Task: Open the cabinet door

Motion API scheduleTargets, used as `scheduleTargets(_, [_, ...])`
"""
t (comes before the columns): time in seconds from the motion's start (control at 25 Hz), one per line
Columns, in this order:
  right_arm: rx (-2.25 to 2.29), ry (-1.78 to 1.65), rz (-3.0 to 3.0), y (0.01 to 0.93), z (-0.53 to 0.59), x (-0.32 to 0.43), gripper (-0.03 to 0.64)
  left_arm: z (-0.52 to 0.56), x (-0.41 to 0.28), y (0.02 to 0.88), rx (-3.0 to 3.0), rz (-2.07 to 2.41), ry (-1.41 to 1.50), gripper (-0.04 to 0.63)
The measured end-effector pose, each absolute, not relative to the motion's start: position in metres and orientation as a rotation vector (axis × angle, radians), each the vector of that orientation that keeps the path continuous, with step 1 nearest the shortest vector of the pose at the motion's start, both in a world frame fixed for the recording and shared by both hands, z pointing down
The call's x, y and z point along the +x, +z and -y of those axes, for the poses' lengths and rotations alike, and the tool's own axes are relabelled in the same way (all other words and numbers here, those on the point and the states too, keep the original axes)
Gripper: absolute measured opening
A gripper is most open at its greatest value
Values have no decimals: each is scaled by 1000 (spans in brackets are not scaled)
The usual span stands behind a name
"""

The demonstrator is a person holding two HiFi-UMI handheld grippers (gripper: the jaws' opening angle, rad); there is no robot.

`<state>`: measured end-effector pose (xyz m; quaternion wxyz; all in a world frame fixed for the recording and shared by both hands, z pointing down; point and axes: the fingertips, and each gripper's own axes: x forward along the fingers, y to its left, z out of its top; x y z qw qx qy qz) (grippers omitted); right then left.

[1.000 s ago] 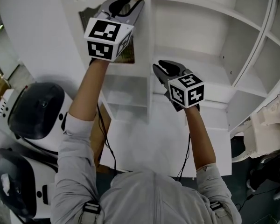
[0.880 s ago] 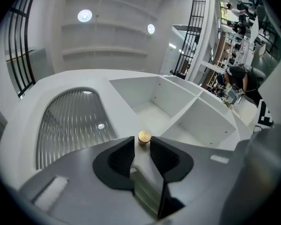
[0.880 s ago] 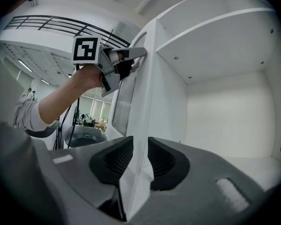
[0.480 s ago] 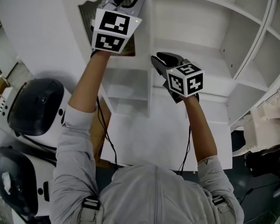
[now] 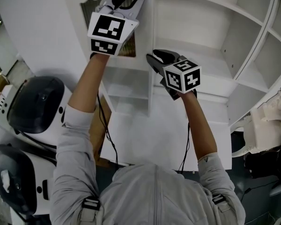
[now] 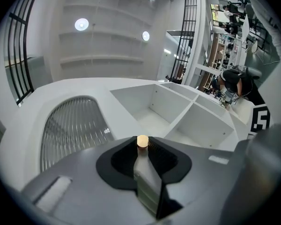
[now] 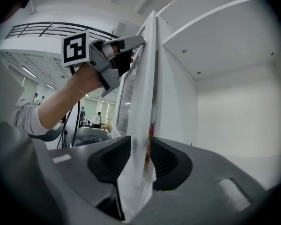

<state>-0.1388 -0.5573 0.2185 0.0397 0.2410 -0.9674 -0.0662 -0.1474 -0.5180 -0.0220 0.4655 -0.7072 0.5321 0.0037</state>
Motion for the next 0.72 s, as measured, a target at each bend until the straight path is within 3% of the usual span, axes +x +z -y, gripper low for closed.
scheduleTargets(0.72, [903,-114,2948,226,517,-148,106,476,-150,-20,-1904,-1149,76,92])
